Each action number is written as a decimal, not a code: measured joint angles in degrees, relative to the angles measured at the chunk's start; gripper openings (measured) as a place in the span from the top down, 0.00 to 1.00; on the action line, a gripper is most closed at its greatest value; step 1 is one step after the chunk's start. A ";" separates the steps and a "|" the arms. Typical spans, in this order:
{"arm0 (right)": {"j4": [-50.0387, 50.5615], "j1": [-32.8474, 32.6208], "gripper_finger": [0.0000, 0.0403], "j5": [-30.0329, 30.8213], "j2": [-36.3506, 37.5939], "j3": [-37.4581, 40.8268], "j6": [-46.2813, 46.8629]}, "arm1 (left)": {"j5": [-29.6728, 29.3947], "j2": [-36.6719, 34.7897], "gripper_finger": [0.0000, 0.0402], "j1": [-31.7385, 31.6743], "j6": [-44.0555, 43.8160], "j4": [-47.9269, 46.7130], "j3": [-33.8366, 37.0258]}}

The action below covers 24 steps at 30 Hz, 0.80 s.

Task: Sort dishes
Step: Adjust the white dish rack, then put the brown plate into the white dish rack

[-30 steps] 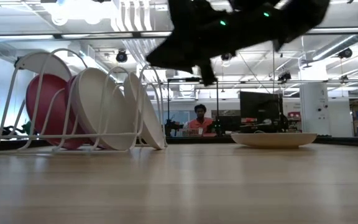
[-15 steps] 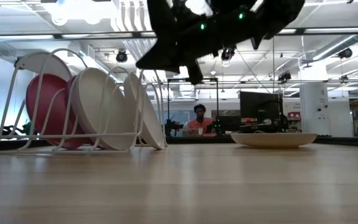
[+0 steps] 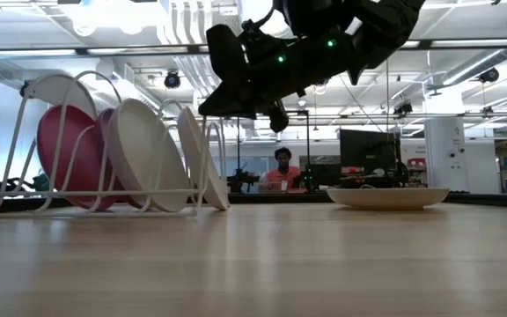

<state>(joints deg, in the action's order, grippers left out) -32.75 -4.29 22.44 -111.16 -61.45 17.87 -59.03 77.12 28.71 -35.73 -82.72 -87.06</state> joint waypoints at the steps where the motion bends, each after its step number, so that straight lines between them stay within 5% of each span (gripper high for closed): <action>1: 0.14 0.36 1.00 -0.01 0.02 0.00 -0.03 | -0.01 0.00 1.00 0.00 0.00 0.01 0.08; 16: 3.18 3.56 1.00 -1.40 0.34 -0.02 -1.84 | -0.45 0.02 1.00 -0.02 -0.05 -0.62 0.21; 24: 17.63 -0.63 1.00 -1.73 7.72 -0.02 1.46 | -0.62 -0.07 1.00 -0.02 -2.58 -3.36 2.36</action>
<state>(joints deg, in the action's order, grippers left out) -15.12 -4.93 20.70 -103.44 -61.47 19.33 -59.65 77.05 28.69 -38.31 -86.08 -84.70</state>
